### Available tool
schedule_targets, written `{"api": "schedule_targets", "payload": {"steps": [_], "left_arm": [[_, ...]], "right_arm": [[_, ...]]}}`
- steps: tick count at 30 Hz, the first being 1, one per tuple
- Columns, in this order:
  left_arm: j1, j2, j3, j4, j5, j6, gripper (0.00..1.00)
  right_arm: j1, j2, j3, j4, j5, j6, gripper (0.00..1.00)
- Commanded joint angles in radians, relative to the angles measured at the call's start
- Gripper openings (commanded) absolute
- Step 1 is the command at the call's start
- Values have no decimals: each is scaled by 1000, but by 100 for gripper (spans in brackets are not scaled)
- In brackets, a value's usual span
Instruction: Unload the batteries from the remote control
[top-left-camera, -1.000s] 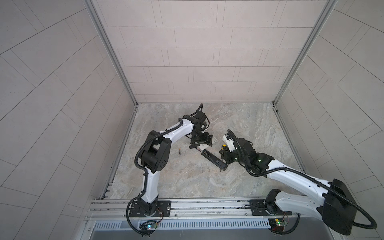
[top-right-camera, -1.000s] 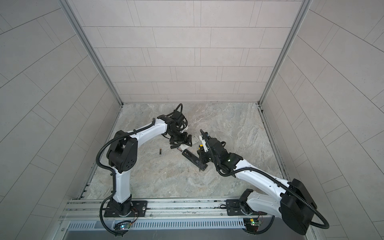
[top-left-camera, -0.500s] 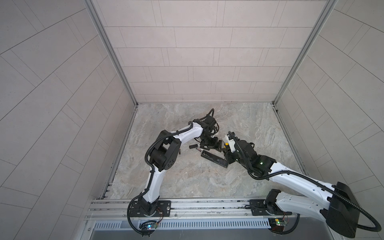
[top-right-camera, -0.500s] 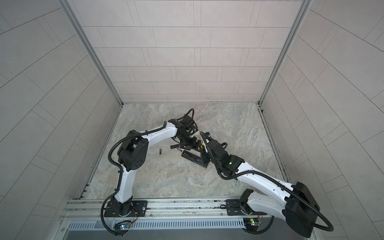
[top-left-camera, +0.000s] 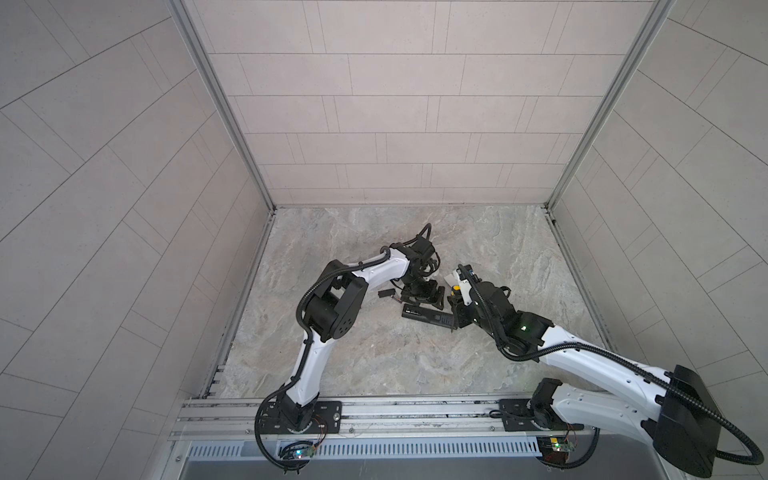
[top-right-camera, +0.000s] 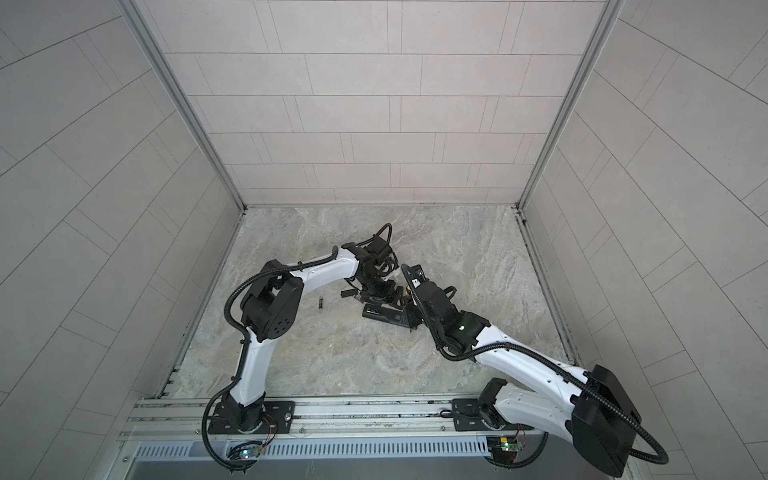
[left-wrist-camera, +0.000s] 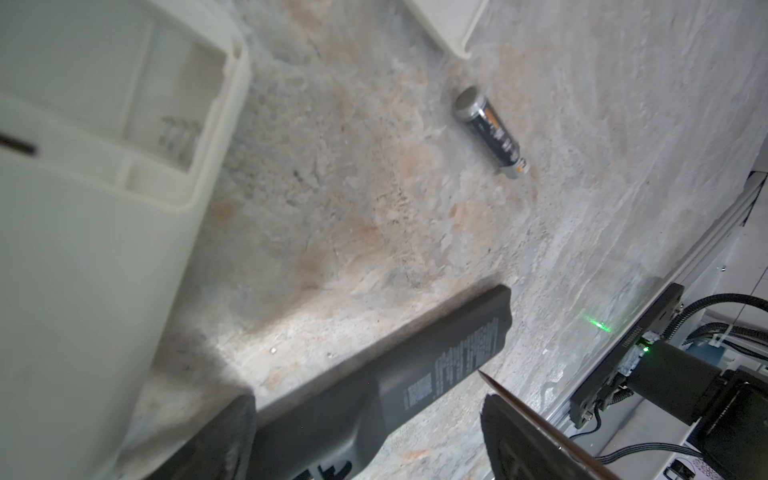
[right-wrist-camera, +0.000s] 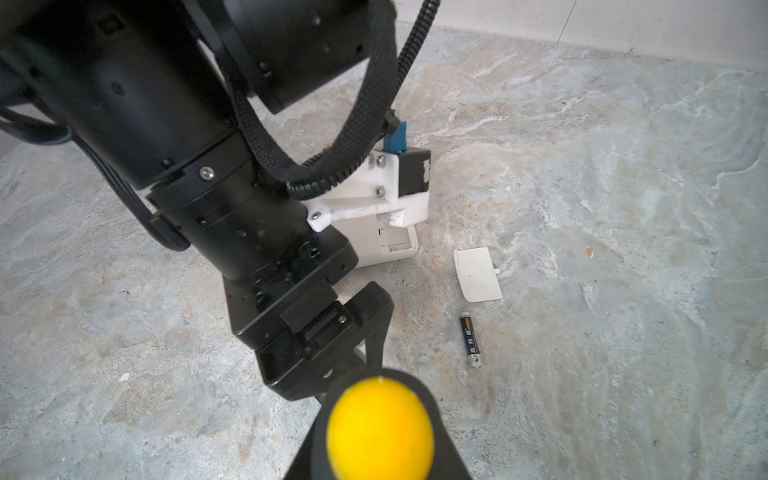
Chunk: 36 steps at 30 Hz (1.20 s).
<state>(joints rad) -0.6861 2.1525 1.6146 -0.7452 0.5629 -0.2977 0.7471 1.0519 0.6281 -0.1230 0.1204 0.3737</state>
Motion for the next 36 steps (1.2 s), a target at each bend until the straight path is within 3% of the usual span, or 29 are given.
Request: {"api": "schedule_targets", "payload": {"steps": [1,7,13,19,29,36], "left_arm": [[-2,-51,-44,-15,-20,-3,92],[12,-111,-80,14,-82,-49,92],[59,-231,-102,43,-191,-169,94],[101,-362,-236,25,-201,-243,93],[161,-479,-533,188,-65,-390,81],[162,-470,-584,250,-41,-416,70]], "right_arm": [[2,-33,5,8,34,-10,0],[2,-54,22,4,29,-24,0],[2,-94,57,39,-13,-17,0],[2,-10,107,148,-51,5,0],[21,197,187,304,-109,-46,0],[40,307,220,345,-121,-60,0]]}}
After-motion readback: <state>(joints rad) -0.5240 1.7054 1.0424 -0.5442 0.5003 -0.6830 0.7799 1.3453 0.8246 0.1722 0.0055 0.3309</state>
